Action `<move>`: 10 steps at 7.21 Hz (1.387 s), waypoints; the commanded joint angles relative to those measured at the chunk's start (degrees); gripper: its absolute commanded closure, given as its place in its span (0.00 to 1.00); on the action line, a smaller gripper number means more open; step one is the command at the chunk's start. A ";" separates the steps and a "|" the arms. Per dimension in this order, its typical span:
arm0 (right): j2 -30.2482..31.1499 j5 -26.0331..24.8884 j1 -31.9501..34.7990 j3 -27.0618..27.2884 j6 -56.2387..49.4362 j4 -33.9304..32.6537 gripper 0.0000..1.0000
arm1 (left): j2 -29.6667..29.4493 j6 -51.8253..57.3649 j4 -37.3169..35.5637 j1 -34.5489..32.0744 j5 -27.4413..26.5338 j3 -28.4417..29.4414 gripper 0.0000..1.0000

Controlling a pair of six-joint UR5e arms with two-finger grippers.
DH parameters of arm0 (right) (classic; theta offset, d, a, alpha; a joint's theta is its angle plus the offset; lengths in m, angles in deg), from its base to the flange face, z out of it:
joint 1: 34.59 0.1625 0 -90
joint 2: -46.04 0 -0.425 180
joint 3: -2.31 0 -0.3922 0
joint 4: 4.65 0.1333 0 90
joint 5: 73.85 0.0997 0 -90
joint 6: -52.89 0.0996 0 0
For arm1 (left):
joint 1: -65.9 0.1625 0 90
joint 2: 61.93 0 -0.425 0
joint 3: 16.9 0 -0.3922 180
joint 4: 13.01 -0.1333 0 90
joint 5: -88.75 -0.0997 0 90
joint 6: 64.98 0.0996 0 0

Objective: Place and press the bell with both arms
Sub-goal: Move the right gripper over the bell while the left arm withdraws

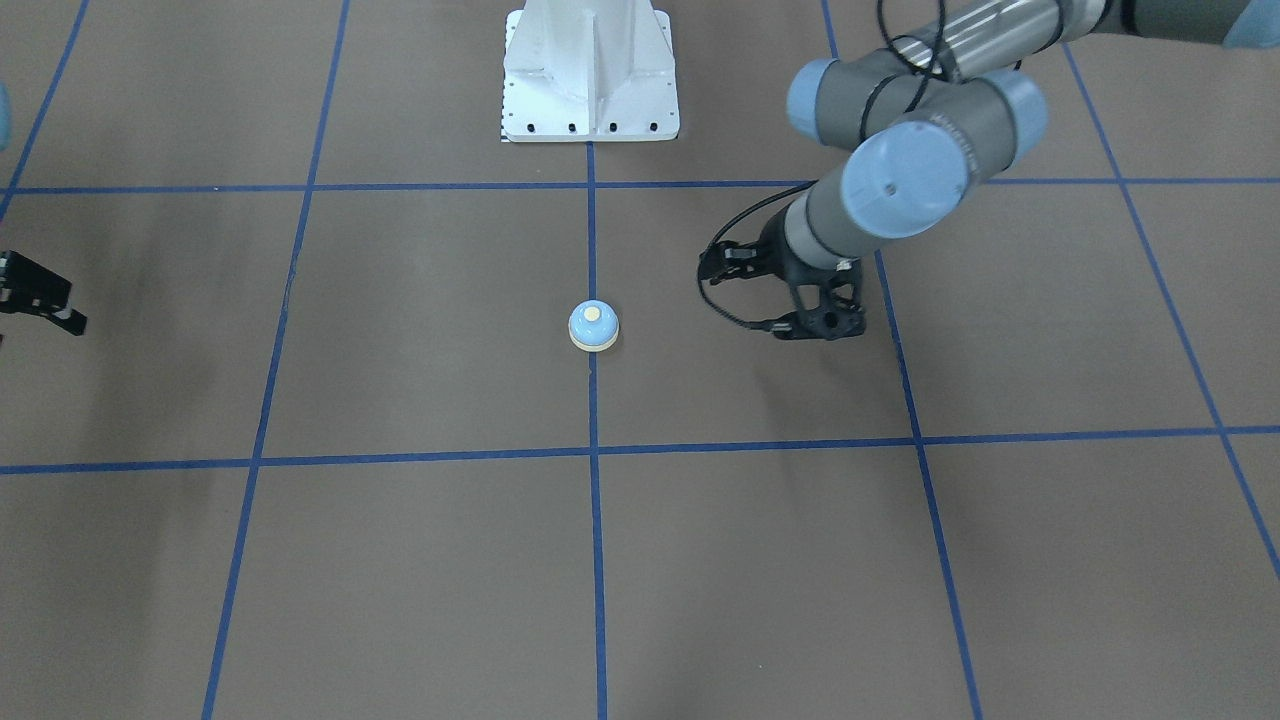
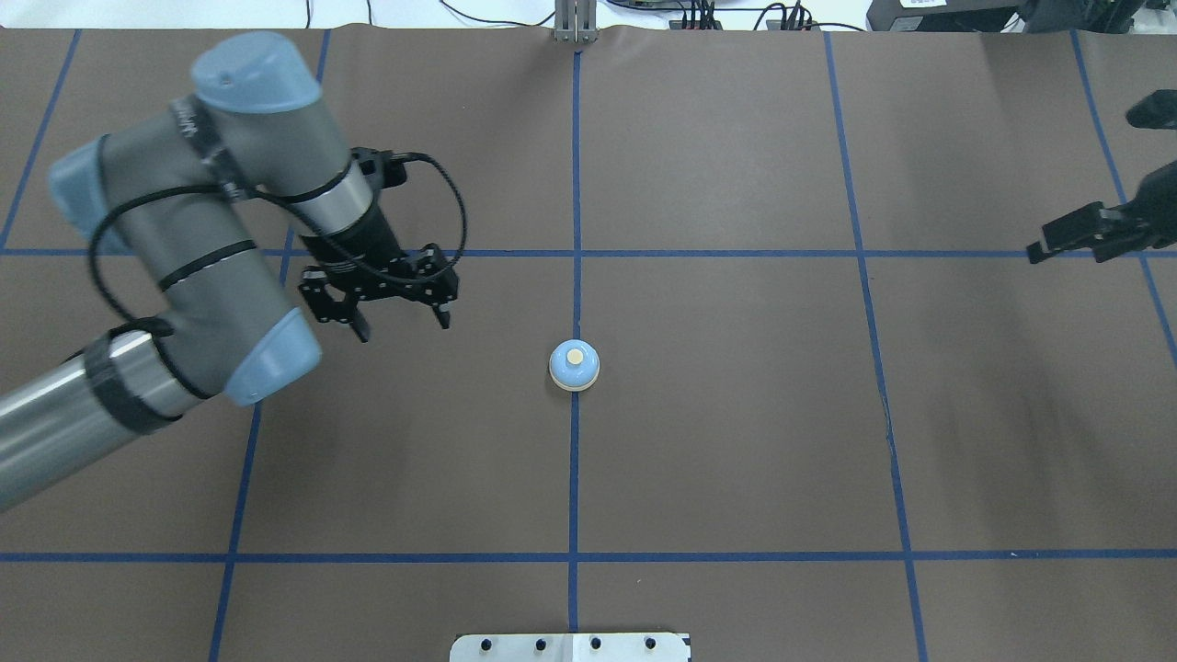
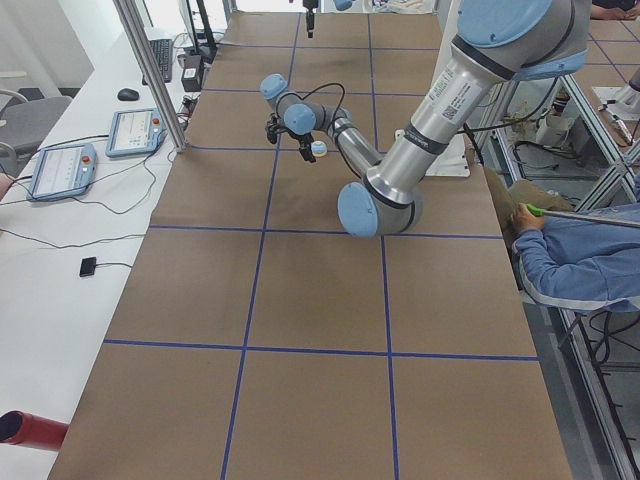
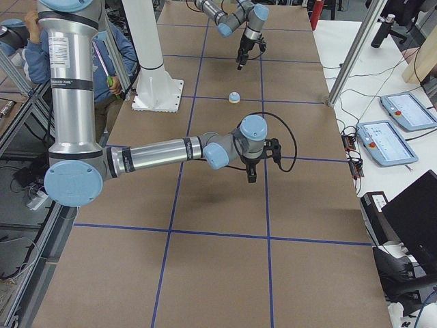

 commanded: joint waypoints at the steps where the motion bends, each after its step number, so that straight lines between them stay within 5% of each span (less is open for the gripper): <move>1: -8.91 -18.24 -18.98 4.79 24.97 0.45 0.34 | 15.51 10.81 0.04 -5.32 -0.24 -9.63 0.01; 2: -14.26 -21.20 -24.99 4.80 32.22 -2.69 0.88 | 21.75 19.48 -0.05 -9.09 -0.07 -11.83 0.01; 3: -20.84 -27.14 -30.88 4.89 34.20 -10.73 1.00 | 26.86 27.92 -0.05 -12.35 0.02 -12.64 0.01; 4: -28.57 -31.90 -36.59 2.63 35.96 -17.68 1.00 | 29.43 32.53 -0.23 -15.08 0.02 -12.65 0.01; 6: -44.64 -32.21 -37.53 -15.48 39.92 -17.49 1.00 | 30.78 33.46 -0.40 -15.19 -0.24 -12.82 0.01; 10: -43.94 -31.51 -37.62 -17.43 39.23 -15.91 1.00 | 31.13 33.46 -0.32 -15.19 -0.69 -12.91 0.01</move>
